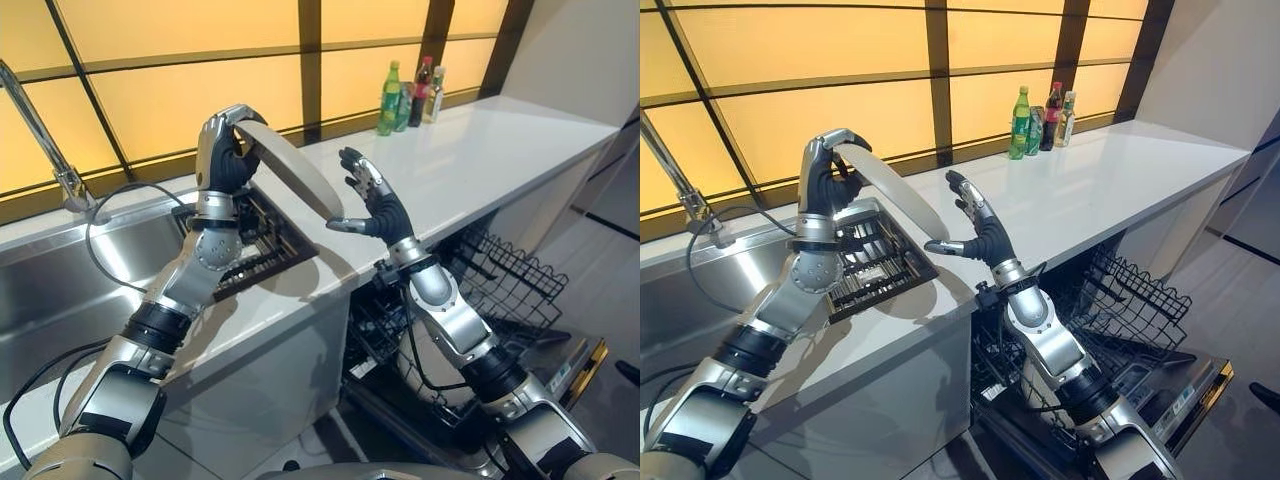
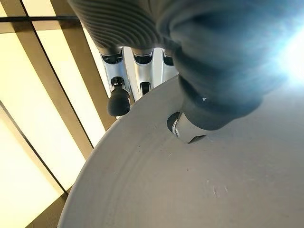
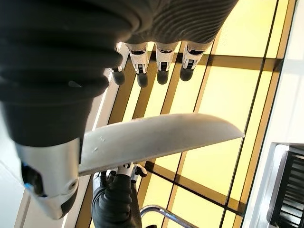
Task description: Pick up plates and place into dishwasher.
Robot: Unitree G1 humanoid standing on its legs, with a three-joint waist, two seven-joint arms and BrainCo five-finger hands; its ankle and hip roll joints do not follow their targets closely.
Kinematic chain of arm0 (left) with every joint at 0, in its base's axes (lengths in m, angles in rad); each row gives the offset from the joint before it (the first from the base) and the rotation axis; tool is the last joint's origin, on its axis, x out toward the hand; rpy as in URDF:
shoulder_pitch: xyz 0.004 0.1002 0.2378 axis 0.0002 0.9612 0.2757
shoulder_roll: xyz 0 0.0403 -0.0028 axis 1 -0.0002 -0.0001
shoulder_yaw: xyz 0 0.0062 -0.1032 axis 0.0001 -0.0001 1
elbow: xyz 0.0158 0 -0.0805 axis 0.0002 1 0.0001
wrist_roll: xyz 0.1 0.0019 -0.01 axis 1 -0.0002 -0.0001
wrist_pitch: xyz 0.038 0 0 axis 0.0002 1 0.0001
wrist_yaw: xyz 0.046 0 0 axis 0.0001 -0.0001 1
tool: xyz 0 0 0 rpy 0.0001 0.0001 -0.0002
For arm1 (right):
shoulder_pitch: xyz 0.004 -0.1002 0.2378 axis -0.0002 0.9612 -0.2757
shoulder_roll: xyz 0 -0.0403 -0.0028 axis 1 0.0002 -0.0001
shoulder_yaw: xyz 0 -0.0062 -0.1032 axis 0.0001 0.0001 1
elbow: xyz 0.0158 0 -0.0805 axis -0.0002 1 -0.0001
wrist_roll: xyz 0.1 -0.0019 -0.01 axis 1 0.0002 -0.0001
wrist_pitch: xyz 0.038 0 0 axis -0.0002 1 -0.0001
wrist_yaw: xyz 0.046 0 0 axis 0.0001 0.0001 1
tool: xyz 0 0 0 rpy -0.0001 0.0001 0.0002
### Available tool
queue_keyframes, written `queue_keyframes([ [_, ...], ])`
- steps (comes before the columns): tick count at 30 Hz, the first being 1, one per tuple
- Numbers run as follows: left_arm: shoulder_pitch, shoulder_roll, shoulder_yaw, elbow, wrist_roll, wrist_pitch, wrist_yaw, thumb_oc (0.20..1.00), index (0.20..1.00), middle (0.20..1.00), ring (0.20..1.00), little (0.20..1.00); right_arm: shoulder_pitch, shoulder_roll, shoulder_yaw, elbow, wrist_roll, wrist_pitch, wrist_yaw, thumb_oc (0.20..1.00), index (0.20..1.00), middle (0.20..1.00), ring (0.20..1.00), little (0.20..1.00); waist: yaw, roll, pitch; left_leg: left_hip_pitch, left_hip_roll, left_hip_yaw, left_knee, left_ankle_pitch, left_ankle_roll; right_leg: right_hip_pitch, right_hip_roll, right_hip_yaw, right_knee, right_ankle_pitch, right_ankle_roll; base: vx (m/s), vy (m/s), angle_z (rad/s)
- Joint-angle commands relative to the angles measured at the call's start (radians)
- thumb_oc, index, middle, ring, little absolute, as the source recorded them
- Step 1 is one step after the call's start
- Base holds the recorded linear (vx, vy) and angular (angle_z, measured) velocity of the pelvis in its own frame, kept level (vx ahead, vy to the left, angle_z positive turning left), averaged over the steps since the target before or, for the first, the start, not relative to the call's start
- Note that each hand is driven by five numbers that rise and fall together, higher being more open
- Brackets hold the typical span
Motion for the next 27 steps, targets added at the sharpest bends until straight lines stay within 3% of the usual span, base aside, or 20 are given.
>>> queue_keyframes([
  [1,-0.054,0.009,0.002,-0.075,-0.002,-0.012,-0.007,0.200,0.200,0.200,0.200,0.200,-0.117,0.000,-0.016,-0.058,0.012,-0.019,0.029,1.000,1.000,1.000,1.000,1.000,0.033,0.016,0.045,0.080,-0.086,0.007,0.016,-0.213,0.011,-0.019,-0.017,0.005,0.056,-0.119,0.053,0.00,-0.011,0.03],
  [14,-0.068,0.017,-0.006,-0.068,-0.008,0.007,-0.015,0.200,0.200,0.200,0.200,0.200,-0.147,-0.078,0.001,-0.116,-0.202,0.017,0.040,1.000,1.000,1.000,1.000,1.000,0.029,0.010,0.054,0.080,-0.086,0.005,0.018,-0.217,0.015,-0.023,-0.013,0.014,0.065,-0.127,0.051,0.00,-0.001,0.00],
  [20,-0.039,-0.014,0.003,-0.088,-0.047,-0.023,0.004,0.200,0.200,0.200,0.200,0.200,-0.141,-0.079,0.005,-0.114,-0.209,0.073,-0.024,1.000,1.000,1.000,1.000,1.000,0.029,0.008,0.056,0.083,-0.086,0.003,0.018,-0.219,0.016,-0.023,-0.012,0.018,0.064,-0.125,0.051,0.00,0.000,0.00],
  [27,0.015,-0.075,-0.007,-0.151,-0.048,-0.050,-0.012,0.200,0.200,0.200,0.200,0.200,-0.134,-0.040,0.016,-0.068,-0.208,0.094,-0.107,1.000,1.000,1.000,1.000,1.000,0.045,0.006,0.059,0.084,-0.085,-0.006,0.018,-0.220,0.016,-0.017,-0.015,0.007,0.063,-0.126,0.051,0.00,0.000,0.00],
])
